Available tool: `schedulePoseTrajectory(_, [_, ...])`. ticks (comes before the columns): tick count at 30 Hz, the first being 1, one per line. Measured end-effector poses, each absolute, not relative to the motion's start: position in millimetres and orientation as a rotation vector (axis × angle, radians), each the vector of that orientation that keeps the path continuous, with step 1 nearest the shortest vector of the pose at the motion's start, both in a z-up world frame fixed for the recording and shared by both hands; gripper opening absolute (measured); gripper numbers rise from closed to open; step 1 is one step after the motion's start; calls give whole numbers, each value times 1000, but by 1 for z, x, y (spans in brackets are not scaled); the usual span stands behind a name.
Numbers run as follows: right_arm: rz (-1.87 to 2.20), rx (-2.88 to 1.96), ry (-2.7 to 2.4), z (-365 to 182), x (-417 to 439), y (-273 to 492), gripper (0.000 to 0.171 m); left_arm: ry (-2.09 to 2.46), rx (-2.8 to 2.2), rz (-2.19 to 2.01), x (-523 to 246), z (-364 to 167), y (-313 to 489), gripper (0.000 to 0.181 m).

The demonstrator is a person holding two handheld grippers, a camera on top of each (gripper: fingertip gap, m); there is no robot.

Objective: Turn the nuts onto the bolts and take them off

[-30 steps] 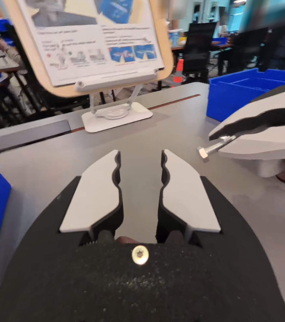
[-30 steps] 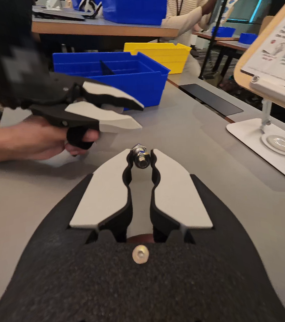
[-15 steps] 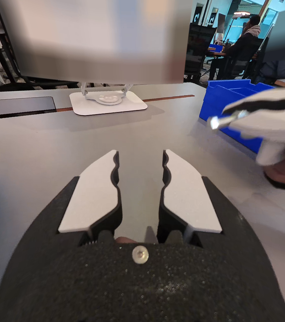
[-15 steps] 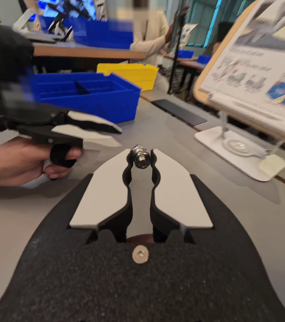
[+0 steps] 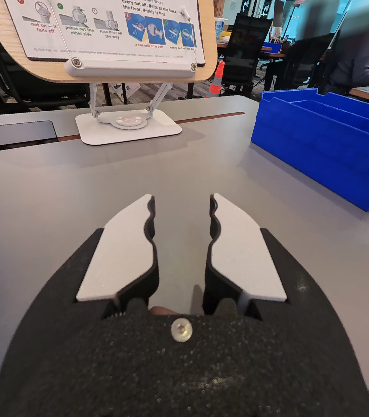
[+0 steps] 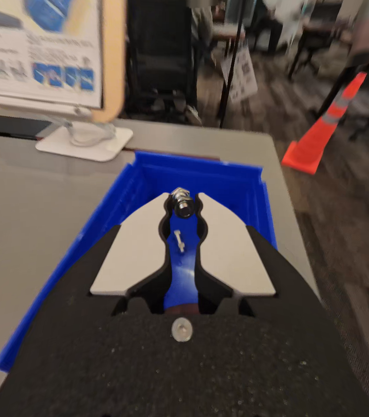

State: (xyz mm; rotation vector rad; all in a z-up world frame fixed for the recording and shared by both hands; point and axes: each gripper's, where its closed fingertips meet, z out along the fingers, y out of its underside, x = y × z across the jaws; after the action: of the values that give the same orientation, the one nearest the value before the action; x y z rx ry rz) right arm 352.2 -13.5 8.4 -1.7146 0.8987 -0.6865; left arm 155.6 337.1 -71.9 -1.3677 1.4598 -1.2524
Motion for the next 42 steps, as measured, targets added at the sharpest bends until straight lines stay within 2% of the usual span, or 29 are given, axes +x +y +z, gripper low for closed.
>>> schedulePoseTrajectory(5, [-522, -1856, 1067, -69, 377, -30, 19, 1466, -1373, -1267, 156, -73, 336, 46])
schedulePoseTrajectory(17, [-570, -2129, 1055, -125, 396, -22, 19, 1525, -1337, -1255, 155, -76, 327, 46])
schedulePoseTrajectory(26, [-591, -2156, 1180, -138, 396, -34, 20, 1556, -1314, -1244, 155, -77, 322, 46])
schedulePoseTrajectory(28, [-602, -2179, 1215, -141, 396, -39, 30, 1562, -1315, -1246, 155, -78, 321, 46])
schedulePoseTrajectory(31, [-672, -2126, 1177, -125, 399, -38, 33, 1572, -1314, -1245, 156, -79, 320, 46])
schedulePoseTrajectory(34, [-741, -2009, 1143, -86, 396, -40, 33, 1575, -1311, -1247, 155, -79, 320, 46])
schedulePoseTrajectory(37, [-757, -1829, 979, -17, 375, -19, 33, 1559, -1321, -1253, 155, -77, 322, 46])
schedulePoseTrajectory(42, [-477, -1421, 617, 94, 286, 73, 35, 1446, -1352, -1300, 154, -67, 334, 46])
